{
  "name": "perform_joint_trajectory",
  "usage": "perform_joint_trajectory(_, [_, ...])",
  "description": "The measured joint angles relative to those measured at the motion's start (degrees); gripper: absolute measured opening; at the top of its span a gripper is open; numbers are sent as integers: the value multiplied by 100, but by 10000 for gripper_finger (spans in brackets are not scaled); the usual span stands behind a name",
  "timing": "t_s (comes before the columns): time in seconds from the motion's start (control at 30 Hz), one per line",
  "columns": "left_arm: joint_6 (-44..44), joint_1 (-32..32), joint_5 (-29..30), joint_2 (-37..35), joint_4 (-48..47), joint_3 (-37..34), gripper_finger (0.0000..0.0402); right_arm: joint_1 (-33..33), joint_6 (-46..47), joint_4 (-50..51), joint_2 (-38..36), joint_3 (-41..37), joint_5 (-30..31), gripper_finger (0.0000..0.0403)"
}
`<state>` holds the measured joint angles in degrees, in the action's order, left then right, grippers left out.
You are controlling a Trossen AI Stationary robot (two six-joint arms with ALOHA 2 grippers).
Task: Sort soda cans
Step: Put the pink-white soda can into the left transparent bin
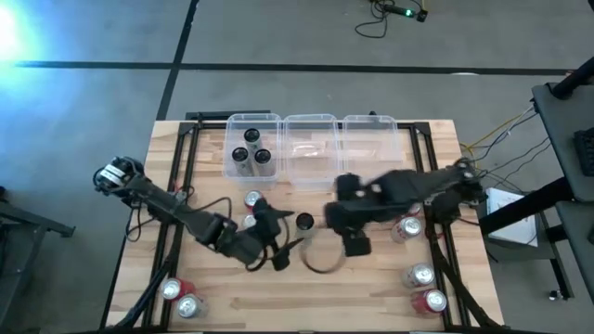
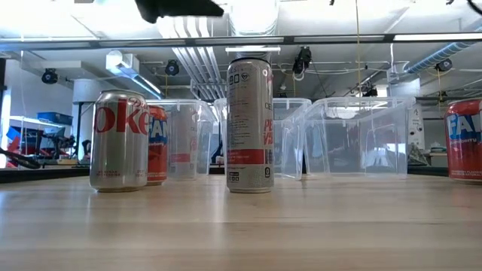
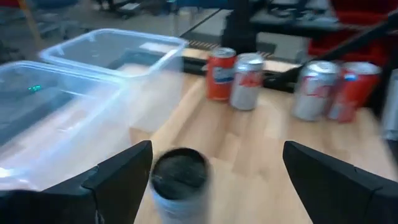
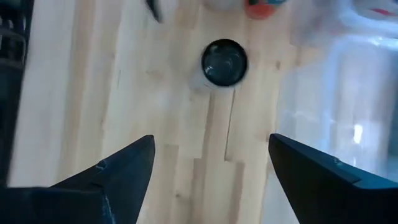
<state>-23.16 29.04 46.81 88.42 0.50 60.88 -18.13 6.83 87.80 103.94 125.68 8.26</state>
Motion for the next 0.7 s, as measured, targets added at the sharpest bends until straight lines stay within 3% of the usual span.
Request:
perform_joint_trajectory(0.13, [-102, -324, -507, 18, -384, 235, 346, -608, 1127, -1, -668, -707, 1022, 291])
perform_joint_trajectory(0.3, [35, -610, -1120, 26, -534, 290, 346, -1439, 2543, -224, -1374, -2068, 1829, 273])
perform_joint_trajectory(0.5, [-82, -994, -1586, 21, -871, 317, 346, -2134, 3668, -1130, -1755, -3660, 1985, 260])
perform_joint_trajectory(0.7, [-181, -1106, -1699, 199, -873, 315, 346, -2328, 4373, -1658, -1745, -4550, 2028, 264])
